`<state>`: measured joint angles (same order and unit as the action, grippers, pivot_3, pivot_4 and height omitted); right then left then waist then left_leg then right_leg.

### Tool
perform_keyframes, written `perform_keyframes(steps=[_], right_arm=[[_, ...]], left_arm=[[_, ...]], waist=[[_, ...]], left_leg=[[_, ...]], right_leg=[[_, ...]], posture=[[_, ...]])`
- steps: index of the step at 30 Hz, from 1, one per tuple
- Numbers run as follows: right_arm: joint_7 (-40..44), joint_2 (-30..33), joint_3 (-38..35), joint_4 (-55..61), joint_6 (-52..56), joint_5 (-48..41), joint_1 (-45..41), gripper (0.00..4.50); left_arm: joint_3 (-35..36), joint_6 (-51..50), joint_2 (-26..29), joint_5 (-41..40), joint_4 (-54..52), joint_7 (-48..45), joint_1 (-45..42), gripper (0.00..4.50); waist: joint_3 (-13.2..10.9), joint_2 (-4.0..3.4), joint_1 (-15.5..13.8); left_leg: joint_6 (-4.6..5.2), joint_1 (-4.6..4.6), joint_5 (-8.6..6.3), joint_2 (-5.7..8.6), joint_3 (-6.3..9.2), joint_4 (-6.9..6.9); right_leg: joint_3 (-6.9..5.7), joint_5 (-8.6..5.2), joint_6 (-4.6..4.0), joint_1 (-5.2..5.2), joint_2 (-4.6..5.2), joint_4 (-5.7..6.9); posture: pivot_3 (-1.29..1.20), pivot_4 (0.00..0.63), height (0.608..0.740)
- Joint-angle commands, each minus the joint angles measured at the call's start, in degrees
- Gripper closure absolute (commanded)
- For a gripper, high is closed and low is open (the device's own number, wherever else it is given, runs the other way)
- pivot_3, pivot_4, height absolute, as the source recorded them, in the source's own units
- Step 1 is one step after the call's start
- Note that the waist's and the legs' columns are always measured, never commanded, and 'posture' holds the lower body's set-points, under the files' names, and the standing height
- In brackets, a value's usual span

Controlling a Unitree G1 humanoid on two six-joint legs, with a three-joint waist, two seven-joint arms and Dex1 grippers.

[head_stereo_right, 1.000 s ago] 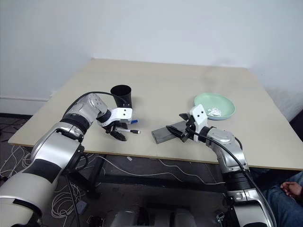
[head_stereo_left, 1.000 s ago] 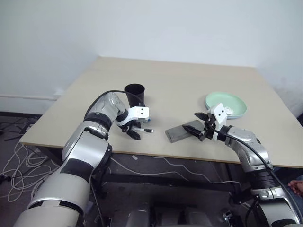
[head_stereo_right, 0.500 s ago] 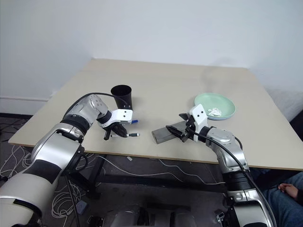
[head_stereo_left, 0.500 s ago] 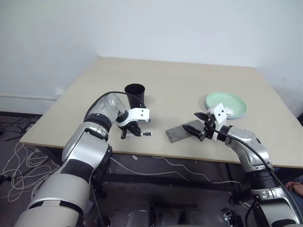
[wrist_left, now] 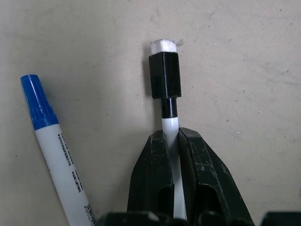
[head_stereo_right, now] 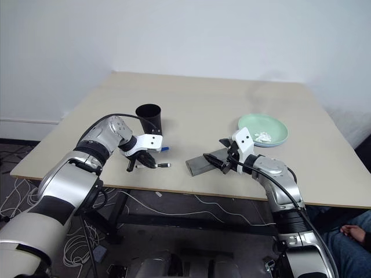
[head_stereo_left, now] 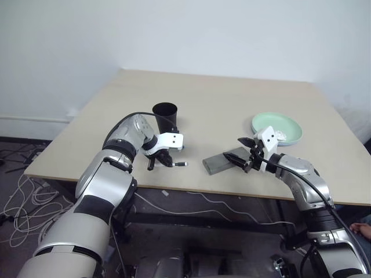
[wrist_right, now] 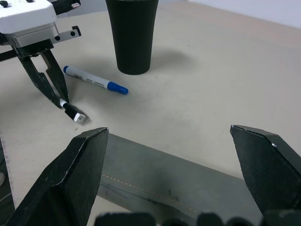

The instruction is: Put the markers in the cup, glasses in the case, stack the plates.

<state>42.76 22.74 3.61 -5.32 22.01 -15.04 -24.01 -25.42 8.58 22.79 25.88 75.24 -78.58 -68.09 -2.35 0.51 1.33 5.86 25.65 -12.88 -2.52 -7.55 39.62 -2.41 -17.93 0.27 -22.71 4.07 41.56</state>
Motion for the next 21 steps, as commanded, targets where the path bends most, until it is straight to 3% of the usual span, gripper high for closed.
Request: perform_keyframes(steps=[1,10,21], right_arm=[[-0.1,0.4,-0.9,2.1,-0.3,-0.4,-1.3,0.00],[0.2,0.9,-1.1,2.0,0.0,-0.4,-1.5,0.00],[1.3,2.1,-0.9,0.5,0.0,-0.3,-2.5,0.00]], left_arm=[[2.4,0.3,-0.8,-2.5,-1.2,-1.2,-0.9,4.41],[10.7,-1.3,-0.2,-10.9,-5.1,-4.1,-2.9,4.41],[27.4,-2.1,0.2,-27.9,-18.0,8.4,1.3,4.41]], waist=[[0.0,0.00,0.0],[0.0,0.00,0.2],[0.0,-0.01,0.2]], left_leg=[[0.00,0.01,0.00,0.00,0.00,-0.01],[-0.22,0.92,0.28,0.00,-0.03,0.07],[0.15,0.91,0.42,0.05,-0.20,0.22]], right_leg=[[-0.01,0.00,0.00,0.00,0.00,-0.01],[-0.08,0.14,-0.01,-0.80,-0.01,0.06],[-0.31,0.35,0.38,-0.66,-0.13,0.04]], posture=[[0.00,0.000,0.734],[0.00,0.000,0.734],[0.00,0.000,0.734]])
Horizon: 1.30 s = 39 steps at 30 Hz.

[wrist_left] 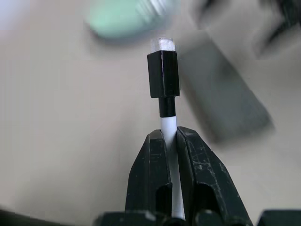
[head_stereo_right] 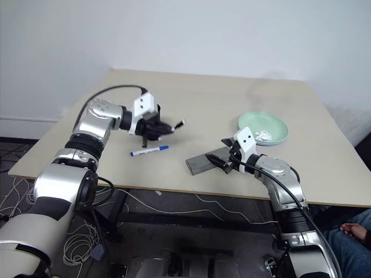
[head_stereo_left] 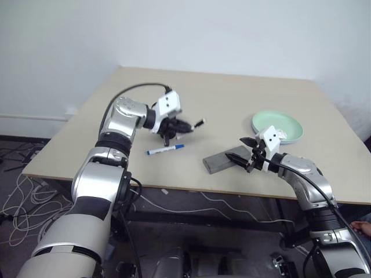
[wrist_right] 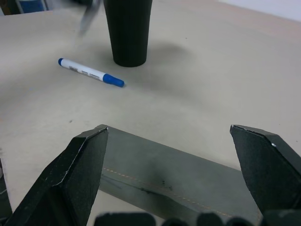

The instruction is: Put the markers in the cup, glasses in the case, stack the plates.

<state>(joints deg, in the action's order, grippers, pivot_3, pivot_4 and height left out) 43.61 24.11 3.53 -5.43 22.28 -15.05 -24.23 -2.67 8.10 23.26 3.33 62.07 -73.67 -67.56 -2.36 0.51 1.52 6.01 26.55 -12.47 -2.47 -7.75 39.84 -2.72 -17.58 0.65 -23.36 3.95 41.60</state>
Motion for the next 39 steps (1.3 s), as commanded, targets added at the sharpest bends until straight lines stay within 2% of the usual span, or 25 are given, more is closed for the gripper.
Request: perform_keyframes(steps=[1,4,8,12,14,24,34,39], right_arm=[[0.7,0.7,-0.7,0.4,-0.2,-0.2,-2.5,0.00],[1.2,0.5,-0.1,-0.5,-0.3,0.1,-3.4,0.00],[1.7,0.4,0.2,-1.1,-0.4,0.1,-4.0,0.00],[2.0,0.3,0.5,-1.7,-0.6,0.2,-4.5,0.00],[2.0,0.2,0.6,-1.8,-0.7,0.2,-4.7,0.00],[1.7,0.0,0.8,-1.4,-0.7,0.0,-4.5,0.00],[0.8,0.1,0.3,-0.1,-0.5,-0.2,-3.2,0.00],[0.5,0.1,0.3,0.2,-0.5,-0.3,-2.7,0.00]], left_arm=[[6.2,-2.1,-0.6,-7.0,-6.9,5.2,1.7,4.41],[9.2,-1.9,-1.4,-9.4,-12.4,12.5,4.3,4.41],[10.8,-0.2,-1.5,-9.4,-14.4,22.1,5.4,4.41],[11.0,5.9,-0.6,-6.7,-11.7,33.2,5.9,4.41],[10.4,8.3,-0.3,-5.8,-9.8,35.9,6.1,4.41],[9.3,14.7,-1.9,-3.5,4.7,42.5,2.3,4.41],[7.2,14.4,-2.5,0.1,9.8,46.9,-0.3,4.41],[6.6,14.4,-2.4,1.0,10.4,47.9,-0.2,3.05]], waist=[[0.0,-0.01,0.0],[0.0,-0.02,0.0],[0.0,-0.02,-0.1],[0.0,-0.04,-0.1],[0.0,-0.04,-0.2],[0.0,-0.02,-0.2],[0.0,-0.02,-0.2],[0.0,-0.02,-0.2]], left_leg=[[0.02,-0.01,0.02,0.00,-0.02,0.02],[0.10,-0.02,0.13,0.00,-0.05,0.04],[0.30,-0.01,0.30,0.00,-0.11,0.04],[0.31,-0.02,0.46,0.01,-0.12,-0.21],[0.17,-0.01,0.61,0.01,-0.25,-0.38],[0.08,0.03,0.65,0.01,-1.15,-0.81],[0.13,0.07,0.68,0.00,-1.37,-0.94],[0.17,0.08,0.69,0.00,-1.37,-0.93]], right_leg=[[0.01,0.04,0.06,-0.01,0.00,0.00],[0.06,0.27,0.18,-0.03,0.01,-0.07],[0.06,0.57,0.28,-0.03,0.01,-0.17],[0.06,1.11,0.35,0.01,0.02,-0.70],[0.08,1.35,0.38,-0.03,0.08,-0.94],[-0.09,1.60,0.56,-0.53,0.69,-1.02],[-0.65,1.60,0.57,-0.66,0.89,-1.02],[-0.66,1.61,0.57,-0.66,0.93,-1.02]], posture=[[0.00,0.000,0.734],[0.00,0.000,0.734],[0.00,0.000,0.734],[0.00,0.000,0.734],[0.00,0.000,0.734],[0.00,0.000,0.734],[0.00,0.000,0.734],[0.00,0.000,0.734]])
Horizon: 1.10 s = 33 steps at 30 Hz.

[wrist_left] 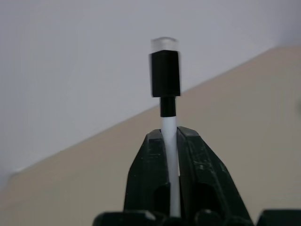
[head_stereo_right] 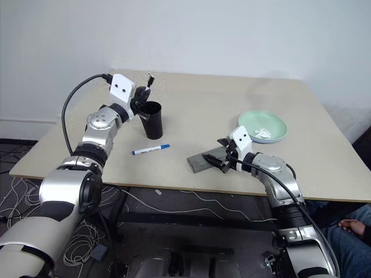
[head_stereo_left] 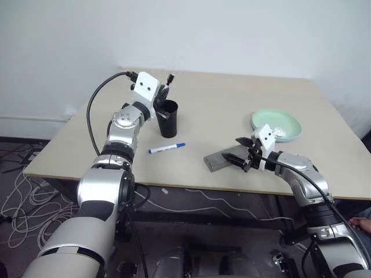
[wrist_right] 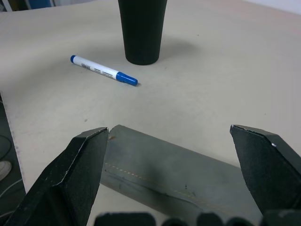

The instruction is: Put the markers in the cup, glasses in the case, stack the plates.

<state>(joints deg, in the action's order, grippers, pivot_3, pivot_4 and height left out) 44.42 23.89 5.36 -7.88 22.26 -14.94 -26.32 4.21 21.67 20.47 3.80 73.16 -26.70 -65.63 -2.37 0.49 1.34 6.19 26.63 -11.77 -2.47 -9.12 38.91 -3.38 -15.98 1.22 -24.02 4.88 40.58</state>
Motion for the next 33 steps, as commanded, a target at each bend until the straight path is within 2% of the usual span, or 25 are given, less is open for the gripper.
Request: perform_keyframes(steps=[1,5,13,16,20,23,26,29,31,33], right_arm=[[-0.4,0.3,-1.5,2.6,-0.5,-0.4,-0.7,0.00],[-0.4,0.2,-1.4,2.4,-0.6,-0.4,-0.8,0.00],[-0.1,0.0,-1.1,1.7,-0.9,-0.3,-1.4,0.00],[-0.1,-0.1,-1.0,1.7,-0.9,-0.2,-1.6,0.00],[0.1,0.0,-0.9,1.3,-1.1,-0.1,-1.8,0.00],[0.3,-0.1,-0.8,0.8,-1.2,0.0,-2.3,0.00],[0.5,-0.2,-0.6,0.2,-1.5,0.1,-2.9,0.00],[0.6,-0.4,-0.6,-0.4,-1.7,0.3,-3.4,0.00],[0.8,-0.5,-0.6,-0.8,-2.0,0.4,-3.6,0.00],[0.8,-0.6,-0.6,-1.2,-2.1,0.6,-3.9,0.00]], left_arm=[[-0.3,0.8,0.4,0.6,-0.6,1.1,-2.1,2.63],[-0.7,1.0,0.5,0.9,-0.5,1.6,-1.8,1.25],[0.6,1.0,0.1,-0.9,-1.0,-0.6,-1.4,1.25],[2.8,-1.0,-0.2,-4.7,-1.9,-7.4,-1.8,1.25],[4.8,-7.0,0.0,-9.9,-4.2,-22.1,-3.0,1.25],[3.7,-13.3,1.0,-11.6,-7.3,-33.4,-3.6,1.25],[0.4,-16.9,2.4,-9.8,-9.9,-40.8,-3.0,1.25],[-3.1,-19.3,3.8,-7.1,-10.8,-43.9,-2.6,0.66],[-5.9,-19.8,4.7,-4.6,-10.9,-44.7,-2.1,0.02],[-9.7,-19.7,5.7,-0.3,-10.2,-43.7,-1.8,0.01]], waist=[[0.0,0.00,0.0],[0.0,0.00,0.0],[0.0,0.00,0.0],[0.0,0.00,0.0],[0.0,0.00,0.0],[0.0,0.00,0.1],[0.0,0.00,0.5],[0.0,-0.01,1.2],[0.0,-0.01,1.4],[0.0,-0.01,1.4]], left_leg=[[0.00,0.00,0.00,0.00,0.00,0.00],[0.00,0.00,0.00,0.00,0.01,0.00],[0.00,0.00,0.00,0.00,0.02,0.00],[0.00,0.00,0.00,0.00,0.02,0.01],[0.00,0.00,0.00,-0.01,0.02,0.02],[0.00,0.01,0.00,-0.01,0.03,0.04],[0.00,0.01,0.00,-0.01,0.02,0.04],[0.00,-0.02,0.00,-0.02,0.04,0.03],[0.00,-0.01,0.01,-0.03,0.06,0.04],[0.01,-0.01,0.01,-0.03,0.06,0.04]], right_leg=[[-0.01,0.00,0.00,0.00,0.01,0.00],[-0.04,0.00,-0.01,0.00,0.03,0.00],[-0.04,0.00,-0.01,0.00,0.03,0.00],[-0.05,0.00,-0.01,0.00,0.04,0.00],[-0.08,0.00,-0.01,0.00,0.04,0.00],[-0.11,0.00,-0.01,0.00,0.03,0.00],[-0.14,0.00,-0.01,0.01,0.04,0.00],[-0.17,0.00,-0.01,0.05,0.03,0.01],[-0.20,0.00,-0.01,0.06,0.03,0.01],[-0.20,0.00,-0.01,0.06,0.02,0.01]], posture=[[0.00,0.000,0.734],[0.00,0.000,0.734],[0.00,0.000,0.734],[0.00,0.000,0.734],[0.00,0.000,0.734],[0.00,0.000,0.734],[0.00,0.000,0.734],[0.00,0.000,0.734],[0.00,0.000,0.734],[0.00,0.000,0.734]])
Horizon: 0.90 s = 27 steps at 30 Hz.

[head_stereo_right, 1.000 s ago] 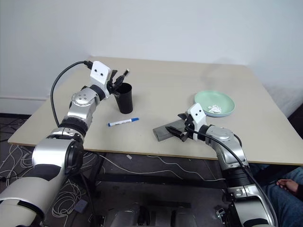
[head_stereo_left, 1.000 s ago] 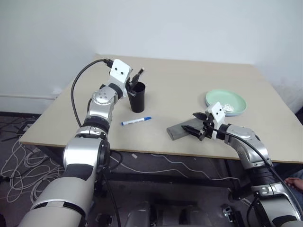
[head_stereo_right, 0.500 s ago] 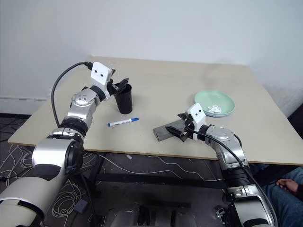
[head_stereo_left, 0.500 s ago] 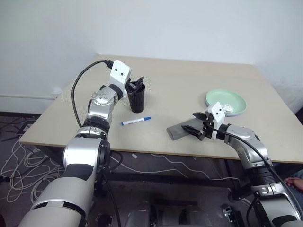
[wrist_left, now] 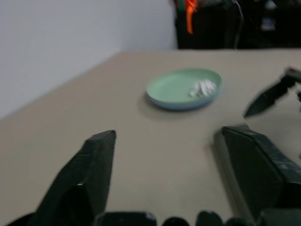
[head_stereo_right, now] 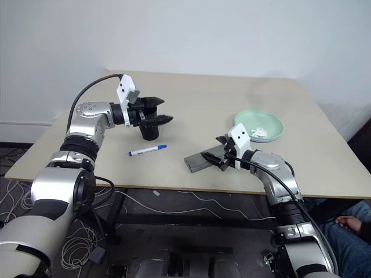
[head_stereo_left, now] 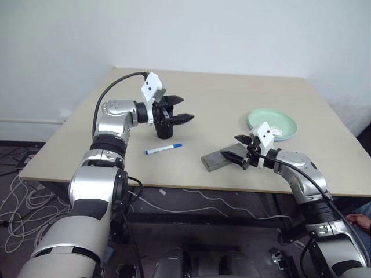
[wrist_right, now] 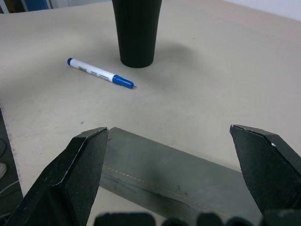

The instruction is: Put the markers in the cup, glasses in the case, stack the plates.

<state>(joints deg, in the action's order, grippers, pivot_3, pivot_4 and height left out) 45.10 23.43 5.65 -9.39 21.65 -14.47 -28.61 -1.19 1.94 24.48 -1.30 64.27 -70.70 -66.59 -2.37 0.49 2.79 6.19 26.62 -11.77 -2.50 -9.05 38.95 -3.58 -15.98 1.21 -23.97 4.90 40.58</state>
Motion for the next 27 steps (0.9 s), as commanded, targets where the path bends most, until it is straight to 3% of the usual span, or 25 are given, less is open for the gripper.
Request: perform_keyframes(steps=[1,11,27], right_arm=[[0.1,-0.1,-0.9,0.2,-1.6,0.1,-1.7,0.00],[0.0,-0.5,-1.0,-0.6,-2.1,0.3,-2.1,0.00],[-0.2,-0.6,-1.4,-0.5,-2.1,0.7,-1.8,0.00]], left_arm=[[-6.5,0.1,2.2,7.1,-1.1,0.8,-0.6,0.01],[-14.1,-7.5,2.2,16.2,5.8,3.5,-3.5,0.01],[-18.6,-10.2,-0.1,23.6,11.4,9.3,-5.1,0.01]], waist=[[0.0,0.00,0.0],[0.0,0.00,-0.1],[0.0,0.00,-0.1]], left_leg=[[0.00,0.00,0.00,0.00,0.00,0.00],[0.01,0.06,0.00,-0.02,0.01,-0.01],[0.00,0.27,0.00,-0.06,0.03,-0.01]], right_leg=[[0.00,0.00,0.00,0.00,0.00,0.00],[0.02,-0.01,-0.01,-0.13,0.06,0.00],[0.05,0.01,-0.06,-0.38,0.14,0.00]], posture=[[0.00,0.000,0.734],[0.00,0.000,0.734],[0.00,0.000,0.734]])
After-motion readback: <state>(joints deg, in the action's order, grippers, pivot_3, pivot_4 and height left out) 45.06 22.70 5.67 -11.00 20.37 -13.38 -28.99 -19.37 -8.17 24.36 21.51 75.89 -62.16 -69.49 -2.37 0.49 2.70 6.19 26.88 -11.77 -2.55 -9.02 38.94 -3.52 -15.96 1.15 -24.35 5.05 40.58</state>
